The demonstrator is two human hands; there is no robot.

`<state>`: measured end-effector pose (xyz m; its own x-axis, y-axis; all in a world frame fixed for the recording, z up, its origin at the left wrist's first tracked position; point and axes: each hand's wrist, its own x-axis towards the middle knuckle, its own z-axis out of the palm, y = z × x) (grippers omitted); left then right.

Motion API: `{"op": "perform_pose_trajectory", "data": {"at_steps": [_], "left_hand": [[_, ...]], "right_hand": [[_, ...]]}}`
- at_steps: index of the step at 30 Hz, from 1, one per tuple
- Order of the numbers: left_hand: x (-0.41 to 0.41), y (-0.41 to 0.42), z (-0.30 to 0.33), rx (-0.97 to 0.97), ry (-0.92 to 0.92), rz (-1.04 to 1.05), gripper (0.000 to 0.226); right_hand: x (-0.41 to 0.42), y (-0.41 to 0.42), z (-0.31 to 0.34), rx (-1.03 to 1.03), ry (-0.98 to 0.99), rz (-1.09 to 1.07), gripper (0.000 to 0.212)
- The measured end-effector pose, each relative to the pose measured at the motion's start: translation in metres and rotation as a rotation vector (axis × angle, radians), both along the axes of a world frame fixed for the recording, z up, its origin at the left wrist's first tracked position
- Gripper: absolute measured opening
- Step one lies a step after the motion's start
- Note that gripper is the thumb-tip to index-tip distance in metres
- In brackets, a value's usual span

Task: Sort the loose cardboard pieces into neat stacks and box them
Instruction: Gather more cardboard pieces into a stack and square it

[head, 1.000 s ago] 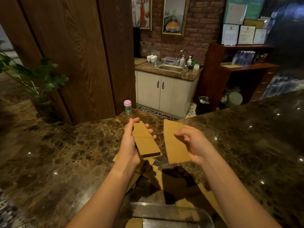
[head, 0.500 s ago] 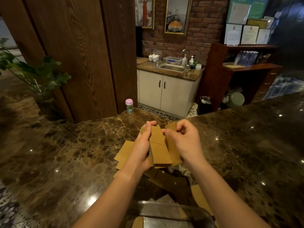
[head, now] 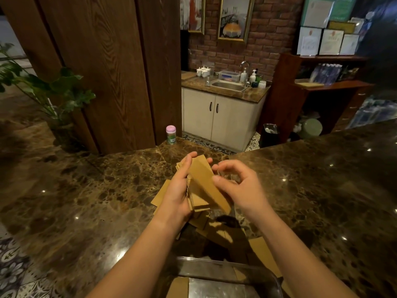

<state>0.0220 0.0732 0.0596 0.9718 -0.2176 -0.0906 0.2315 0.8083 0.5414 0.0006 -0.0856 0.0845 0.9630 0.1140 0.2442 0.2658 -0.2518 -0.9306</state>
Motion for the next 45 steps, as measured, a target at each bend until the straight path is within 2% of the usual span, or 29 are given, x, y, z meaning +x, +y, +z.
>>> {"op": "perform_pose_trajectory", "data": {"at_steps": [2, 6, 9, 11, 14, 16, 18, 22, 25, 29, 33, 36, 37, 38, 40, 42, 45], "left_hand": [[0.000, -0.002, 0.001, 0.010, 0.010, 0.011, 0.030], [0.003, -0.003, -0.004, -0.049, 0.010, 0.079, 0.032], [0.006, 0.002, -0.007, -0.020, -0.021, 0.109, 0.032], [0.008, 0.006, -0.008, 0.010, -0.009, 0.120, 0.034], [0.013, 0.015, -0.011, 0.057, 0.067, 0.146, 0.038], [0.014, 0.019, -0.010, 0.066, 0.117, 0.141, 0.041], [0.014, 0.021, -0.007, 0.061, 0.150, 0.098, 0.042], [0.009, 0.017, -0.002, 0.142, 0.169, -0.036, 0.041], [0.002, 0.011, 0.000, 0.192, 0.134, -0.143, 0.045], [-0.005, 0.003, 0.005, 0.179, 0.106, -0.270, 0.034], [-0.003, -0.003, 0.002, 0.201, -0.009, -0.138, 0.042], [0.002, -0.004, 0.002, 0.180, -0.014, -0.048, 0.047], [0.005, -0.004, 0.003, 0.174, 0.018, -0.026, 0.053], [0.008, -0.003, 0.004, 0.174, 0.057, -0.009, 0.059], [0.011, -0.003, 0.003, 0.155, 0.156, 0.007, 0.066], [0.010, -0.005, -0.001, 0.143, 0.206, 0.004, 0.070], [0.008, -0.007, -0.009, 0.144, 0.164, -0.006, 0.062]], "right_hand": [[-0.003, 0.008, -0.005, -0.168, -0.027, -0.027, 0.027], [-0.002, 0.015, -0.008, -0.303, 0.028, -0.134, 0.040], [-0.002, 0.010, -0.006, -0.476, -0.011, -0.135, 0.037], [0.000, 0.006, -0.001, -0.519, -0.066, -0.154, 0.032], [0.005, -0.001, 0.008, -0.355, -0.077, -0.197, 0.021], [0.007, -0.007, 0.013, -0.130, -0.048, -0.127, 0.011], [0.005, -0.012, 0.016, -0.030, -0.057, -0.001, 0.008], [0.009, -0.019, 0.009, -0.069, -0.187, 0.102, 0.026], [0.013, -0.013, 0.000, -0.135, -0.187, 0.061, 0.035], [0.019, -0.010, -0.009, -0.171, -0.231, -0.009, 0.045], [0.021, -0.008, -0.012, -0.234, -0.160, 0.037, 0.044], [0.014, -0.008, -0.009, -0.035, -0.070, 0.140, 0.031], [0.011, -0.009, -0.008, -0.036, -0.070, 0.200, 0.029], [0.007, -0.010, -0.009, -0.120, -0.094, 0.270, 0.040], [0.005, -0.009, -0.015, -0.437, -0.229, 0.353, 0.065], [0.006, 0.000, -0.023, -0.713, -0.451, 0.329, 0.065], [0.007, 0.011, -0.026, -0.813, -0.576, 0.254, 0.054]]}}
